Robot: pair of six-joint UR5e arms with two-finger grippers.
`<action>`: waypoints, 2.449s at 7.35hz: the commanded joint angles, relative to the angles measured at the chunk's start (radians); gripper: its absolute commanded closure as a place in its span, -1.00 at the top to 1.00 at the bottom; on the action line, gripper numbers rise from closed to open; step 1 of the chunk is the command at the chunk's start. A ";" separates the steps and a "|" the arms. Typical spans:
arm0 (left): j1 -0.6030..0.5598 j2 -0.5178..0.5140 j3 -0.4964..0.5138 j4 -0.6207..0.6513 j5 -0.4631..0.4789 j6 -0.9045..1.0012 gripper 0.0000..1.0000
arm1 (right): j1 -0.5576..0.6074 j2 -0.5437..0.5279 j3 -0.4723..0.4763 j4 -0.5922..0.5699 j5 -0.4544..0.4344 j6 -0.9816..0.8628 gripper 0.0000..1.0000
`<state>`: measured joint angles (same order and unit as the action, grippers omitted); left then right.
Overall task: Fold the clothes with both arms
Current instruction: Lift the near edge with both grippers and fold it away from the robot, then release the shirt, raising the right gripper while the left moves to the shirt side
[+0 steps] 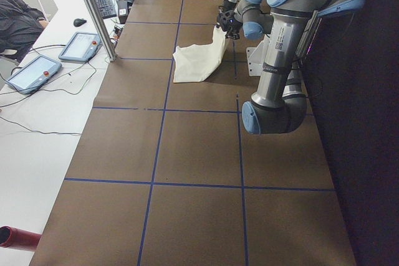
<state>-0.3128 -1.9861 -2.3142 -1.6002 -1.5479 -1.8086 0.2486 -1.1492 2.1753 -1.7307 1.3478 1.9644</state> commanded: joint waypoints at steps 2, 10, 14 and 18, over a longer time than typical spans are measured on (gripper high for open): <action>-0.214 -0.101 0.229 -0.009 -0.092 0.188 -1.00 | 0.142 0.144 -0.225 0.002 0.046 -0.042 -1.00; -0.243 -0.137 0.527 -0.207 -0.081 0.271 0.19 | 0.192 0.238 -0.621 0.301 0.041 -0.239 0.98; -0.307 -0.128 0.506 -0.233 -0.163 0.517 1.00 | 0.225 0.255 -0.481 0.289 0.134 -0.471 1.00; -0.310 -0.125 0.503 -0.247 -0.175 0.525 1.00 | 0.110 0.258 -0.559 0.298 -0.037 -0.606 1.00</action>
<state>-0.6220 -2.1115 -1.8114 -1.8457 -1.7213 -1.2849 0.3898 -0.8957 1.6737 -1.4389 1.3835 1.4203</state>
